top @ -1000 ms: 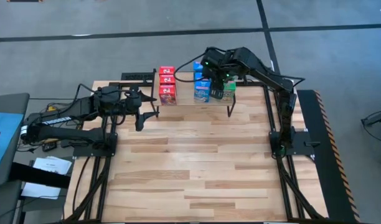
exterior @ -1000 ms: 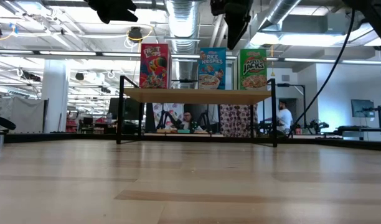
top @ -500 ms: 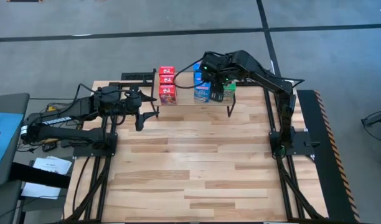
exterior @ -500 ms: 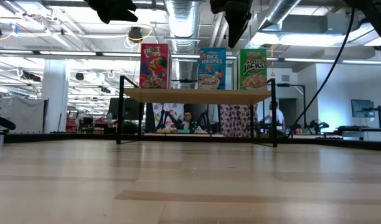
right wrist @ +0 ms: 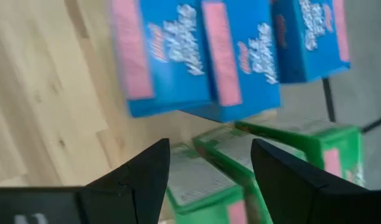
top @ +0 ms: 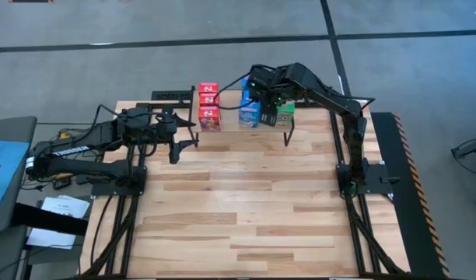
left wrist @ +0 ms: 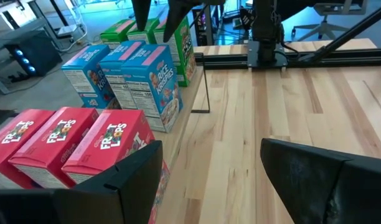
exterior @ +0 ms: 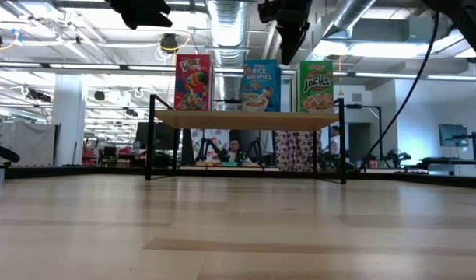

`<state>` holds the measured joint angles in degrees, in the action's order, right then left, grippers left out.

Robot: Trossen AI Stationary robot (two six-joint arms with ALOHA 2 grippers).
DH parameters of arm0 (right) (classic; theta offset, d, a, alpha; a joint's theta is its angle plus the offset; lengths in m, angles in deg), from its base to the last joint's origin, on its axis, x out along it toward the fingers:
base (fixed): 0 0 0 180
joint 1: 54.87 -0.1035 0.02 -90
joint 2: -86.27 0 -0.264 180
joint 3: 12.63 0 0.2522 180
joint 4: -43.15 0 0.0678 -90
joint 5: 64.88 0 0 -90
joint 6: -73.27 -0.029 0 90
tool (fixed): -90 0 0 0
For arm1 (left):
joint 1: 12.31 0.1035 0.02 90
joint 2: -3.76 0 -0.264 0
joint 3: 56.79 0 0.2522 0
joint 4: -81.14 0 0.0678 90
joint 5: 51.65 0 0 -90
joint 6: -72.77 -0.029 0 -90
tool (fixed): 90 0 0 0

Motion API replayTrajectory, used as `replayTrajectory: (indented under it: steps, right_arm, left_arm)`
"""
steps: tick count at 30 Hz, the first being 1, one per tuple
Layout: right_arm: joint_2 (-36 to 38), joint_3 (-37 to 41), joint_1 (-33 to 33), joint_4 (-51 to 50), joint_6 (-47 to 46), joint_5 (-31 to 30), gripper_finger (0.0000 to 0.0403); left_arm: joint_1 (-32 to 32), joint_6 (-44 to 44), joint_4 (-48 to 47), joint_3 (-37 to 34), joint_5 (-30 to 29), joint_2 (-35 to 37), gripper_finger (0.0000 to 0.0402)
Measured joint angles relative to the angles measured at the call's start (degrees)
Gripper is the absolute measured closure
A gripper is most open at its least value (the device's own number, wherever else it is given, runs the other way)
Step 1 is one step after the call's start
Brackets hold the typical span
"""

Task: Stack cereal on shelf
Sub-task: Adjust the blue cereal boxes on the shelf

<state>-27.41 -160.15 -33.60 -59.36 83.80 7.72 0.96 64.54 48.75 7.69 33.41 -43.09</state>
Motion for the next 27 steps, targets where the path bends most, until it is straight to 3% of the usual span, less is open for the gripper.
replayTrajectory:
  steps: [8, 14, 27]
  right_arm:
    - [-0.06, 0.00, 0.19, 0.46, 0.01, -0.80, 0.0152]
    - [-0.06, 0.00, 0.37, 2.69, 0.47, -5.87, 0.0152]
    - [-0.06, 0.00, 3.92, 4.07, 1.48, -7.48, 0.0152]
  left_arm:
    - [0.01, -0.05, 0.02, 0.00, 0.01, 0.00, 0.0140]
    - [0.01, -0.09, 0.02, 0.00, 0.01, 0.00, 0.0140]
    - [-0.01, -0.09, 0.02, 0.00, 0.01, 0.02, 0.0140]
